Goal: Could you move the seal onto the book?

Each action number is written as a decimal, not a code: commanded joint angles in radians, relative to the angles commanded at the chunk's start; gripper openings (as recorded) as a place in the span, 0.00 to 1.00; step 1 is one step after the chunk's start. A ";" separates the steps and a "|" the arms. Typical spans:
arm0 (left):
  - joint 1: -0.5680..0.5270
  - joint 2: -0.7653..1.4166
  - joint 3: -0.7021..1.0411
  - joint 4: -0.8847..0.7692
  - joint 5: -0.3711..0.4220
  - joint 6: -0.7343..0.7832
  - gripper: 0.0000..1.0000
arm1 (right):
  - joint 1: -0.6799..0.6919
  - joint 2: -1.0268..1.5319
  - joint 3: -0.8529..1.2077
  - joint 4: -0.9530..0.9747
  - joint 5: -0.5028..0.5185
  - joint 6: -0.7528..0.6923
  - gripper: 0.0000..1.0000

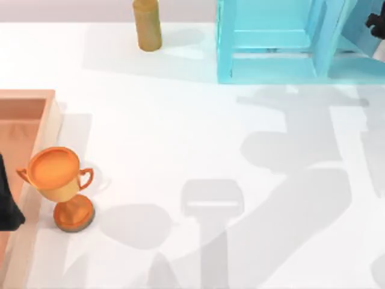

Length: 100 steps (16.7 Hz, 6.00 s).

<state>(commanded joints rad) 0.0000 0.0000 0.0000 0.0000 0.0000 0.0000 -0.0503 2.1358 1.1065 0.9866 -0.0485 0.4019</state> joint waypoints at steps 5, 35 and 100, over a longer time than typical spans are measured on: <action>0.000 0.000 0.000 0.000 0.000 0.000 1.00 | -0.003 -0.407 -0.190 -0.202 -0.014 -0.001 0.00; 0.000 0.000 0.000 0.000 0.000 0.000 1.00 | 0.812 -0.376 -0.295 -0.325 0.539 -1.097 0.00; 0.000 0.000 0.000 0.000 0.000 0.000 1.00 | 1.222 -0.133 -0.293 -0.162 0.835 -1.609 1.00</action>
<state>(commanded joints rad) 0.0000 0.0000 0.0000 0.0000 0.0000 0.0000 1.1713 2.0030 0.8136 0.8245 0.7861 -1.2073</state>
